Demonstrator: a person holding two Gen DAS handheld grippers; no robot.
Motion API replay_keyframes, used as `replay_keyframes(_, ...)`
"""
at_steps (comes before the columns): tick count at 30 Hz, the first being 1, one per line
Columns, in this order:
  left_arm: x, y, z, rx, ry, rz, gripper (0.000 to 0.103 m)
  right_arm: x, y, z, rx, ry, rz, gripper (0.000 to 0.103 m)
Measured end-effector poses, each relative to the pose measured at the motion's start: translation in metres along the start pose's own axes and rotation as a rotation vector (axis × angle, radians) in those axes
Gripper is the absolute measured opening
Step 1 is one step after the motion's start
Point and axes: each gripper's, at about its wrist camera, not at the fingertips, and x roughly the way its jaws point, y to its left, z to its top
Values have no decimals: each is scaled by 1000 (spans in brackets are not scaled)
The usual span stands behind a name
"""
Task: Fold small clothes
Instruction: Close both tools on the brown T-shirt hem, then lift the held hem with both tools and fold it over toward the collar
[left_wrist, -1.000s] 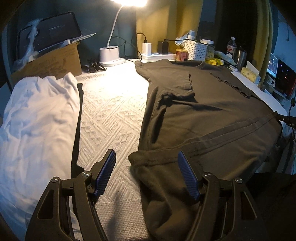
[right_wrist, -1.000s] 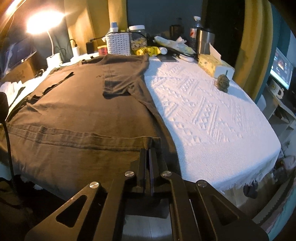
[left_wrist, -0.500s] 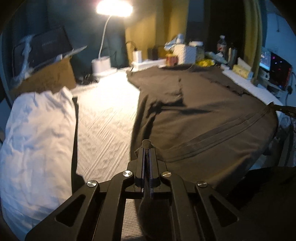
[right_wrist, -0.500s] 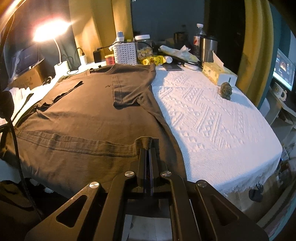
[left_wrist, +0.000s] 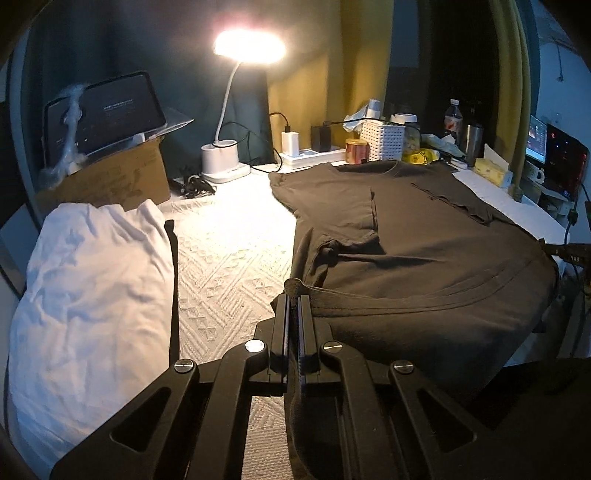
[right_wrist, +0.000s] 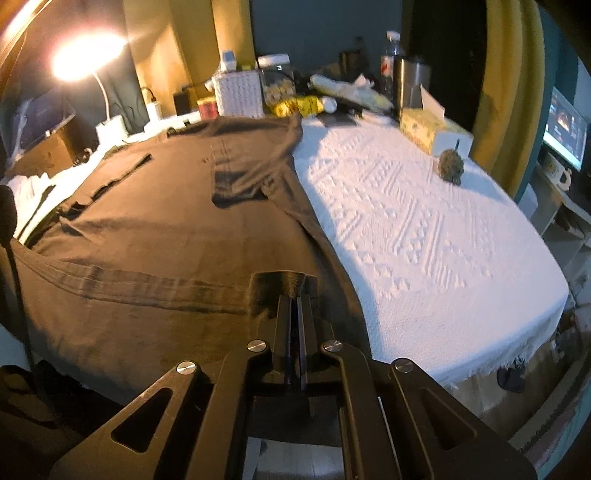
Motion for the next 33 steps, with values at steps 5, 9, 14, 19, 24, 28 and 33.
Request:
replay_keyframes(5, -3, 2, 5, -8, -18, 9, 2, 16, -3, -3, 1, 24, -4, 48)
replay_keyframes(9, -3, 2, 10, -3, -28, 7, 2, 19, -6, -4, 14, 8, 9, 48)
replay_keyframes(14, -3, 2, 16, -1, -38, 4, 2, 21, 2, -1, -16, -1, 25, 18)
replay_keyframes(19, -5, 2, 21, 4, -51, 2, 2, 15, 1, 1, -2, -17, 32, 6)
replay_keyframes(24, -5, 3, 26, -2, -61, 3, 2, 0, -8, 11, 19, -63, -6, 6)
replay_keyframes(28, -5, 3, 28, -10, -69, 10, 2, -12, -15, 20, 20, -95, -17, 5)
replay_keyframes(33, -7, 6, 34, -8, -80, 26, 2, -20, -17, 31, 16, -137, -16, 5)
